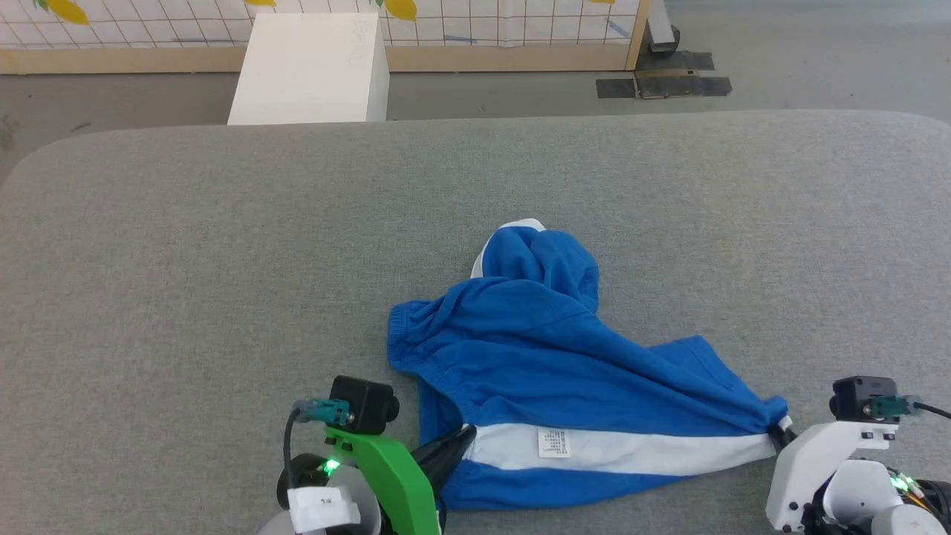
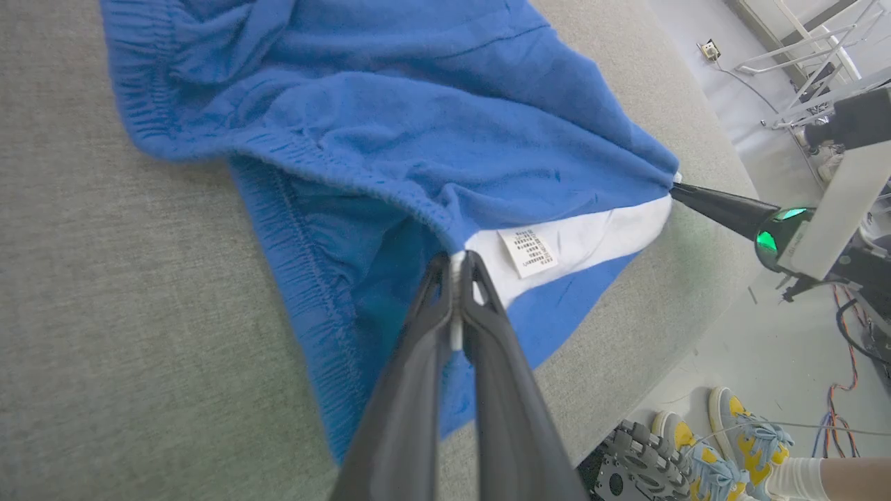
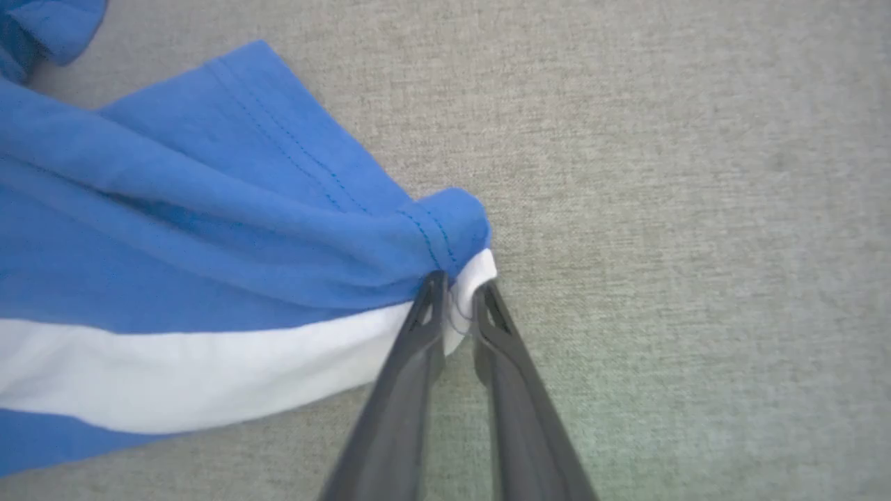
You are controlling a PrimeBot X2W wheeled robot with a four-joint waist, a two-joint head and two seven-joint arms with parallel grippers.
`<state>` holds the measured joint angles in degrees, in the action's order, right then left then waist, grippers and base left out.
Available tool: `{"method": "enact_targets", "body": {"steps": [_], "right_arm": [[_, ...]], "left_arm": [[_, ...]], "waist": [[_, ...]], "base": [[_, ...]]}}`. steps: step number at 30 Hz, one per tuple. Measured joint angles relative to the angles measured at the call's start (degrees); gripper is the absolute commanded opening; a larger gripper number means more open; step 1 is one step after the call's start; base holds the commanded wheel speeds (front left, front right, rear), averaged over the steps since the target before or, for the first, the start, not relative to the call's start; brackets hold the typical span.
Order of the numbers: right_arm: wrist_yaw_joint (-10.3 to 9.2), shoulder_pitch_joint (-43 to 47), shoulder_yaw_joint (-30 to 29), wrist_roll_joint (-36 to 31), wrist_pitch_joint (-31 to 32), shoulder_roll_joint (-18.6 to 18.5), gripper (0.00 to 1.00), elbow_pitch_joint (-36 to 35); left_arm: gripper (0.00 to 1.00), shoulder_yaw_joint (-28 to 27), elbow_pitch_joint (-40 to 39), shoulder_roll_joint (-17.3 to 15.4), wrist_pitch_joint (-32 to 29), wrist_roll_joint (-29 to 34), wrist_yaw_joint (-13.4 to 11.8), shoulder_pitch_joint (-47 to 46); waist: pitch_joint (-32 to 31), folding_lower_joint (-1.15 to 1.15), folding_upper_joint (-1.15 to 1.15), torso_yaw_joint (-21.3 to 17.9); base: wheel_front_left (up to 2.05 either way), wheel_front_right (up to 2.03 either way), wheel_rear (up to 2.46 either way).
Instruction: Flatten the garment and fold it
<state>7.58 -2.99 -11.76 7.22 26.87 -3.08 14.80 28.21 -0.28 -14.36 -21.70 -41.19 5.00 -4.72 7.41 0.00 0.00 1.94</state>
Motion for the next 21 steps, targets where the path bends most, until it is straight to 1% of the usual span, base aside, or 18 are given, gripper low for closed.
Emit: {"method": "enact_targets", "body": {"steps": [5,8,11,13,16,18,21], "right_arm": [[0.00,-0.12,0.90,1.53,0.18,0.08,0.00,-1.82],[0.00,-0.55,2.00,6.34,0.51,0.12,0.00,-6.65],[0.00,-3.11,2.40,12.57,2.63,0.24,0.00,-12.67],[-0.01,-6.94,2.36,18.44,5.26,0.23,0.00,-16.29],[0.00,-15.19,1.55,23.66,9.84,0.26,0.00,-20.16],[0.00,-20.67,0.64,26.44,12.27,0.22,0.00,-20.58],[0.00,-29.09,-0.41,28.86,14.74,0.21,0.00,-19.65]], "left_arm": [[0.00,-0.52,-0.36,0.12,1.03,-0.31,0.00,-0.01],[0.00,-2.24,-2.01,0.53,2.98,-1.16,0.00,-0.46],[0.00,-4.99,-3.85,0.49,4.25,-2.36,0.08,-3.60],[0.00,-7.95,-4.87,-0.18,5.03,-2.99,0.09,-7.71],[0.00,-11.82,-5.63,-1.88,5.08,-3.87,0.30,-15.88],[0.00,-13.33,-5.12,-3.44,4.33,-3.52,0.55,-21.60],[0.00,-16.14,-2.40,-5.44,3.44,-3.31,0.55,-30.09]], "waist": [[-0.52,0.00,0.00,-0.23],[-1.15,0.00,0.00,-0.39],[-1.87,0.00,0.00,-0.57],[-2.30,0.00,0.00,-0.78],[-2.97,0.00,0.00,-1.11],[-3.35,0.00,0.00,-1.16],[-3.51,0.00,0.00,-1.16]], "base": [[0.00,0.00,0.00],[0.00,0.00,0.00],[0.00,0.00,0.00],[0.00,0.00,0.00],[0.00,0.00,0.00],[0.00,0.00,0.00],[0.00,0.00,0.00]]}}
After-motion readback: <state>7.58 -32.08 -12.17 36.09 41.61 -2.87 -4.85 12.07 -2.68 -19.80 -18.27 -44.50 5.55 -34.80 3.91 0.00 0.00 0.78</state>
